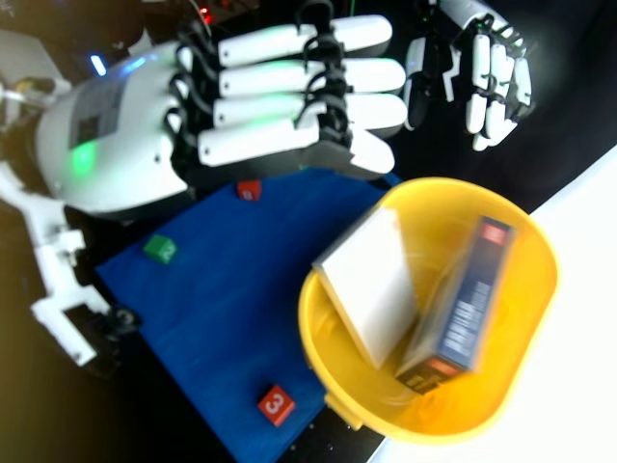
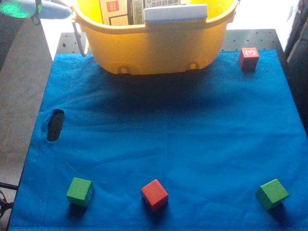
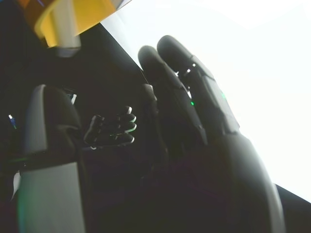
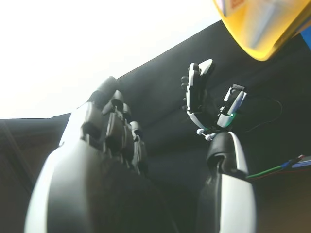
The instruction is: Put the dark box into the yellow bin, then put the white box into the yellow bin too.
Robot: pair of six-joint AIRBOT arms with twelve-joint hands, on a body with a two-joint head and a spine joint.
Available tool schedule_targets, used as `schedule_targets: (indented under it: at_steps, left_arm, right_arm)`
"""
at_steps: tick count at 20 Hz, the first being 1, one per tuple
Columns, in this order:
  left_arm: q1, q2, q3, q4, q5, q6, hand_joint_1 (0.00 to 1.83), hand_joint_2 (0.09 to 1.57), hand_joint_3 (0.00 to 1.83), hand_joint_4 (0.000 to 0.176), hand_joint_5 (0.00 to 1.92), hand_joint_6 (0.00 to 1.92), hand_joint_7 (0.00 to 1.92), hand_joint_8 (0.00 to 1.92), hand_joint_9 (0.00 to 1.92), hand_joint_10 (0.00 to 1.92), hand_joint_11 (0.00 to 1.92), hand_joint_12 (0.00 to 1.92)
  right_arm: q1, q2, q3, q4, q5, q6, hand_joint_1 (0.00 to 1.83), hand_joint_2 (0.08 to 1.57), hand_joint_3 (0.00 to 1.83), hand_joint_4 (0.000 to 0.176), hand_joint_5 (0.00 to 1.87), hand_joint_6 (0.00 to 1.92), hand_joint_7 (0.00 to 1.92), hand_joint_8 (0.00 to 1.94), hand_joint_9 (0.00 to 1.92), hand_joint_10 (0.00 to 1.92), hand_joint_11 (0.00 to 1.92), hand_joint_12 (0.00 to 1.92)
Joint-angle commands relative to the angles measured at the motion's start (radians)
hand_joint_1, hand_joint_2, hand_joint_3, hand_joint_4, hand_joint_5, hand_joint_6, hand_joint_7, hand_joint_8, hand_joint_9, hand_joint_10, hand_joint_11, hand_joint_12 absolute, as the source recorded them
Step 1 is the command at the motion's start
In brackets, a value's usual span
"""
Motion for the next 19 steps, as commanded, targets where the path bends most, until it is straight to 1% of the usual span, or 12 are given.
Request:
schedule_targets:
  at_steps: [1,3,6,7,10,11,12,13,14,15,18,19]
  left_arm:
    - [-0.007,0.009,0.001,-0.057,-0.105,-0.003,1.20,0.96,0.00,0.000,0.56,0.00,0.56,0.01,0.83,0.07,0.46,1.00]
    - [-0.005,0.009,0.001,-0.061,-0.107,-0.003,1.18,0.96,0.00,0.000,0.55,0.00,0.51,0.00,0.81,0.05,0.50,1.00]
    - [0.000,0.010,0.000,-0.070,-0.114,-0.003,1.17,0.96,0.00,0.000,0.54,0.00,0.52,0.00,0.80,0.04,0.48,1.00]
    - [0.003,0.011,0.000,-0.075,-0.118,-0.003,1.19,0.96,0.00,0.000,0.53,0.00,0.47,0.00,0.80,0.04,0.47,0.99]
    - [0.036,0.024,-0.006,-0.121,-0.148,0.000,1.16,0.97,0.00,0.000,0.52,0.00,0.63,0.04,0.75,0.01,0.35,1.03]
    - [0.058,0.036,-0.014,-0.159,-0.169,0.019,1.16,1.00,0.00,0.000,0.47,0.00,0.57,0.01,0.73,0.00,0.26,1.11]
    - [0.063,0.040,-0.018,-0.167,-0.174,0.025,1.16,1.00,0.00,0.000,0.47,0.00,0.57,0.01,0.73,0.00,0.26,1.11]
    - [0.070,0.043,-0.021,-0.178,-0.181,0.031,1.24,0.99,0.00,0.000,0.47,0.00,0.61,0.01,0.70,0.00,0.06,1.14]
    - [0.074,0.046,-0.024,-0.186,-0.186,0.033,1.22,1.01,0.00,0.000,0.43,0.00,0.57,0.00,0.65,0.00,0.01,1.05]
    - [0.079,0.050,-0.026,-0.194,-0.193,0.034,1.17,1.01,0.00,0.026,0.41,0.00,0.56,0.00,0.64,0.00,0.00,1.07]
    - [0.095,0.062,-0.037,-0.217,-0.211,0.041,1.17,1.01,0.00,0.016,0.36,0.00,0.50,0.00,0.60,0.00,0.03,1.21]
    - [0.104,0.066,-0.039,-0.230,-0.222,0.042,1.16,1.01,0.00,0.022,0.33,0.00,0.45,0.00,0.55,0.00,0.04,1.22]
  right_arm:
    - [0.023,0.006,0.002,0.026,0.103,0.000,0.90,0.94,0.00,0.089,0.15,0.00,0.22,0.00,0.30,0.01,0.07,0.78]
    - [0.023,0.014,0.002,0.026,0.098,0.000,0.92,0.95,0.00,0.086,0.17,0.01,0.23,0.00,0.32,0.01,0.06,0.79]
    - [0.023,0.026,0.002,0.026,0.085,0.000,0.90,0.89,0.00,0.095,0.14,0.00,0.24,0.00,0.27,0.00,0.02,0.76]
    - [0.023,0.031,0.001,0.026,0.081,0.000,0.89,0.89,0.00,0.097,0.10,0.00,0.12,0.00,0.23,0.00,0.03,0.70]
    - [0.023,0.059,-0.001,0.026,0.066,-0.002,0.88,0.85,0.00,0.130,0.06,0.00,0.12,0.02,0.20,0.00,0.00,0.67]
    - [0.023,0.085,-0.009,0.025,0.060,-0.004,0.91,0.80,0.00,0.140,0.07,0.00,0.18,0.00,0.22,0.00,0.00,0.73]
    - [0.023,0.093,-0.012,0.025,0.059,-0.004,0.91,0.80,0.00,0.140,0.07,0.00,0.18,0.00,0.22,0.00,0.00,0.73]
    - [0.023,0.104,-0.017,0.025,0.056,-0.006,0.92,0.77,0.00,0.139,0.07,0.00,0.14,0.00,0.25,0.00,0.00,0.79]
    - [0.023,0.114,-0.020,0.026,0.053,-0.006,0.90,0.76,0.00,0.138,0.07,0.00,0.13,0.00,0.26,0.01,0.02,0.81]
    - [0.023,0.125,-0.023,0.026,0.049,-0.007,0.88,0.80,0.01,0.141,0.06,0.00,0.07,0.00,0.24,0.00,0.00,0.75]
    - [0.023,0.155,-0.029,0.026,0.039,-0.010,0.81,0.82,0.01,0.130,0.04,0.00,0.12,0.01,0.19,0.00,0.00,0.53]
    - [0.023,0.163,-0.031,0.026,0.039,-0.014,0.83,0.81,0.00,0.141,0.06,0.00,0.16,0.01,0.23,0.01,0.00,0.56]
